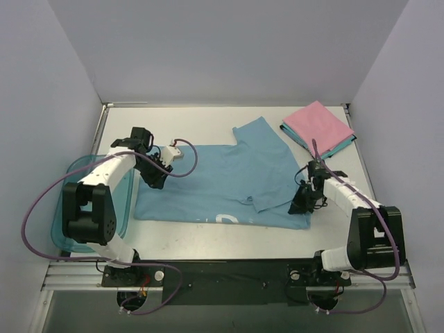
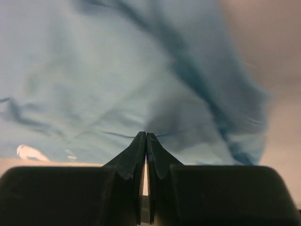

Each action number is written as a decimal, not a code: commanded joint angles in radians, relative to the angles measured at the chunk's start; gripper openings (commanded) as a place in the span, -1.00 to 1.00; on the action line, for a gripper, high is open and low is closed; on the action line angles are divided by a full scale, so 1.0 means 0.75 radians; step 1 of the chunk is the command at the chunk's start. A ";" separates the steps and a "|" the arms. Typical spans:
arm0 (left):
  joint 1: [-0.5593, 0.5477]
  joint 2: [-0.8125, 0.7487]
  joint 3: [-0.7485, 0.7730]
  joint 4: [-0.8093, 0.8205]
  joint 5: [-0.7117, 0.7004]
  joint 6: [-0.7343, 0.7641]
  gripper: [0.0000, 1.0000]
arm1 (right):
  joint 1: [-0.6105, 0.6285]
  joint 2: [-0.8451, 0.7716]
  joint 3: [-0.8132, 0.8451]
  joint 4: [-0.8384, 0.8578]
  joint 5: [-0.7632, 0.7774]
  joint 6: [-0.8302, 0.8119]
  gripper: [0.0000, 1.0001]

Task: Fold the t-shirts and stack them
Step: Fold the flattened tshirt in 1/3 of the way, then grap the side of the flattened tshirt furthest away from the robot with both arms

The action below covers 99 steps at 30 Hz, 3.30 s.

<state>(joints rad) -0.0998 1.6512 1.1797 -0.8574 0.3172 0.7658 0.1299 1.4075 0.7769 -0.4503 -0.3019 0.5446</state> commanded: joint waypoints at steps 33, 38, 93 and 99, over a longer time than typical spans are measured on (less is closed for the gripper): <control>-0.595 -0.254 -0.536 -0.186 -0.049 -0.019 -0.36 | -1.396 -0.529 -0.529 -0.240 -0.002 0.213 -1.00; -0.585 -0.314 -0.360 -0.286 -0.004 -0.035 -0.10 | -1.347 -0.537 -0.370 -0.218 -0.152 0.139 -0.89; 0.084 0.643 0.791 -0.293 -0.004 -0.113 0.20 | 0.013 1.654 2.110 0.089 0.065 0.051 0.00; 0.096 0.658 0.877 -0.340 -0.010 -0.027 0.22 | 0.005 1.609 2.075 0.095 0.043 0.037 -1.00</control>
<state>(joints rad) -0.0437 2.1693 1.7702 -1.0824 0.2695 0.6876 0.1387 2.6312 2.3505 -0.3775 -0.2405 0.5652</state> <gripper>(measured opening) 0.605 0.091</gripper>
